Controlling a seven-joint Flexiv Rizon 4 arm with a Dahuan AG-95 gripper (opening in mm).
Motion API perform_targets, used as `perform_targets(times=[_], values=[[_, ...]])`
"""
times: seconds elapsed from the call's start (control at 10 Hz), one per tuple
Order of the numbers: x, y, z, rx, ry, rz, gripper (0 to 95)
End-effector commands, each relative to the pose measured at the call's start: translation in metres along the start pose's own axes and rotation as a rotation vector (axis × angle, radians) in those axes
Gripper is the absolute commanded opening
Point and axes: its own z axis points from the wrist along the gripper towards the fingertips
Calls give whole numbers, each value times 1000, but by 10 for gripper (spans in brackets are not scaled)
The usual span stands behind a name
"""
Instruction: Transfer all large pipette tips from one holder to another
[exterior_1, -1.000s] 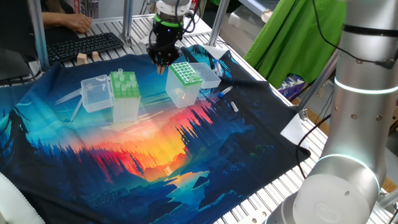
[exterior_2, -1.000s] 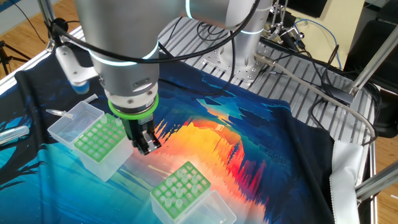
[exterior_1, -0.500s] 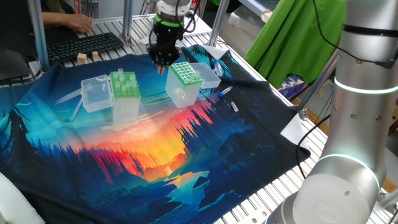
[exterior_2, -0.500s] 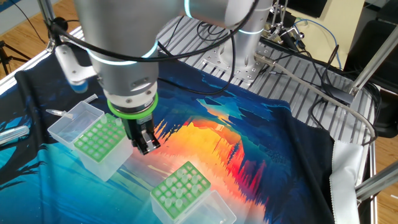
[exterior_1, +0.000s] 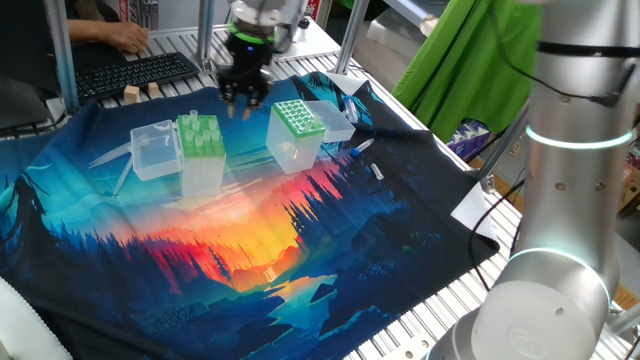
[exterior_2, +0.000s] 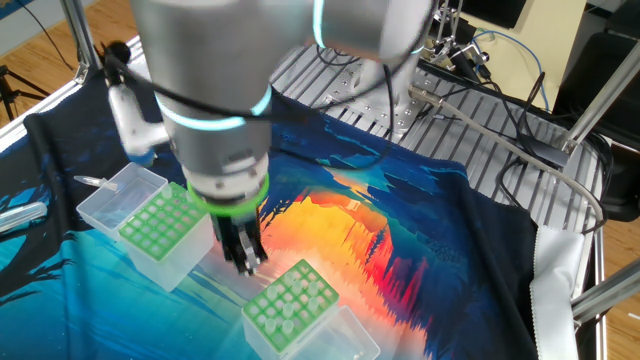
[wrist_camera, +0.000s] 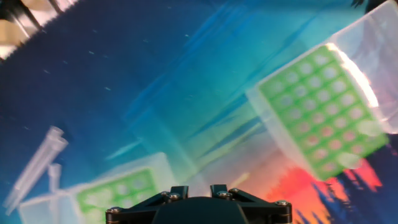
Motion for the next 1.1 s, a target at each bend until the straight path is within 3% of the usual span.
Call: perform_targets(times=[0.1, 0.3, 0.4, 0.7, 1.1], values=[[-4, 11, 0, -1, 2, 7, 190], [-7, 20, 0, -2, 1, 17, 190], [-9, 33, -1, -1, 0, 24, 190], [-4, 48, 0, -2, -4, 35, 190], [-4, 61, 1, -8, -3, 47, 190]])
